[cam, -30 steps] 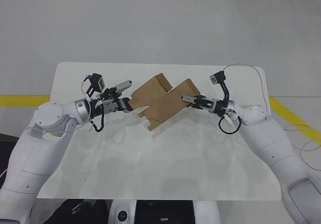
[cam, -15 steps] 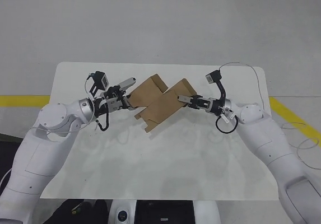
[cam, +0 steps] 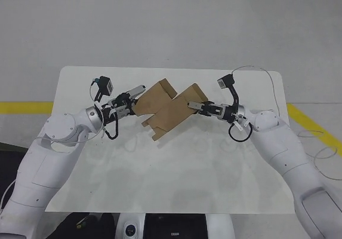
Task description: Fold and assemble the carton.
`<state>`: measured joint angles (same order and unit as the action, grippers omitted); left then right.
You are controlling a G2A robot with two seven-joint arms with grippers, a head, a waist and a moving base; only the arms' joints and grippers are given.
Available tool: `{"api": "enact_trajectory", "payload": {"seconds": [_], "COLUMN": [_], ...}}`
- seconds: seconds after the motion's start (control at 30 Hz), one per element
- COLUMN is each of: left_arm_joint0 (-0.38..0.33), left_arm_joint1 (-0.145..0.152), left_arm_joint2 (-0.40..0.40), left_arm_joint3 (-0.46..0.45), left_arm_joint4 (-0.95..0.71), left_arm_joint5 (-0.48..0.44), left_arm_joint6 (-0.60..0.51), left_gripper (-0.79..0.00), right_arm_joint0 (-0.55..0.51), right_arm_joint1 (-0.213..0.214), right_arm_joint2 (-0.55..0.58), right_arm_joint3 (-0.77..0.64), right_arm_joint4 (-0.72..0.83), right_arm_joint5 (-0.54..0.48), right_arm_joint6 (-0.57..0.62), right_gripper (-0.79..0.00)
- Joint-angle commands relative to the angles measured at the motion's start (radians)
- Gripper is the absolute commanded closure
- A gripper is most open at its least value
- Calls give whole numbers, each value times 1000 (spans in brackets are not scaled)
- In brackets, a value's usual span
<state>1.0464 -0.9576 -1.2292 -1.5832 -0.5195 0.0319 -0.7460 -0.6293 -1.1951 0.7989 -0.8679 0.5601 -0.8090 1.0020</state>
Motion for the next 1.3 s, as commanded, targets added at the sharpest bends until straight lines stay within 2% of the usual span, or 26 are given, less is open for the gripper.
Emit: {"api": "enact_trajectory", "payload": {"seconds": [0.0,0.13,0.17,0.37,0.43,0.47,0.57,0.77,1.03,1.13,1.27], "left_arm_joint0": [2,11,14,23,25,26,29,33,36,37,39], "left_arm_joint1": [0,-1,-1,-1,-1,-1,-1,-1,-2,-2,1], "left_arm_joint2": [-3,-12,-14,-22,-21,-22,-24,-24,-28,-36,-53], "left_arm_joint3": [4,9,11,10,7,6,4,-2,3,6,10], "left_arm_joint4": [17,29,30,51,64,70,80,104,140,157,180], "left_arm_joint5": [-17,-62,-71,-107,-123,-130,-136,-150,-154,-160,-180], "left_arm_joint6": [1,-12,-20,-57,-76,-83,-94,-117,-117,-112,-110], "left_gripper": [-656,-779,-773,-563,-536,-406,-311,-234,-215,-311,-348], "right_arm_joint0": [1,1,1,0,-1,-2,-4,-8,-12,-14,-13], "right_arm_joint1": [-3,-8,-10,-15,-16,-17,-17,-18,-20,-20,-17], "right_arm_joint2": [1,4,5,10,13,14,19,29,40,44,54], "right_arm_joint3": [6,16,17,22,23,23,24,22,19,21,25], "right_arm_joint4": [1,-1,-2,-8,-10,-12,-17,-25,-36,-43,-56], "right_arm_joint5": [-2,-6,-6,-6,-7,-8,-8,-5,-1,0,4], "right_arm_joint6": [3,3,3,3,2,2,1,4,8,9,13], "right_gripper": [0,0,0,0,0,0,0,0,0,0,0]}}
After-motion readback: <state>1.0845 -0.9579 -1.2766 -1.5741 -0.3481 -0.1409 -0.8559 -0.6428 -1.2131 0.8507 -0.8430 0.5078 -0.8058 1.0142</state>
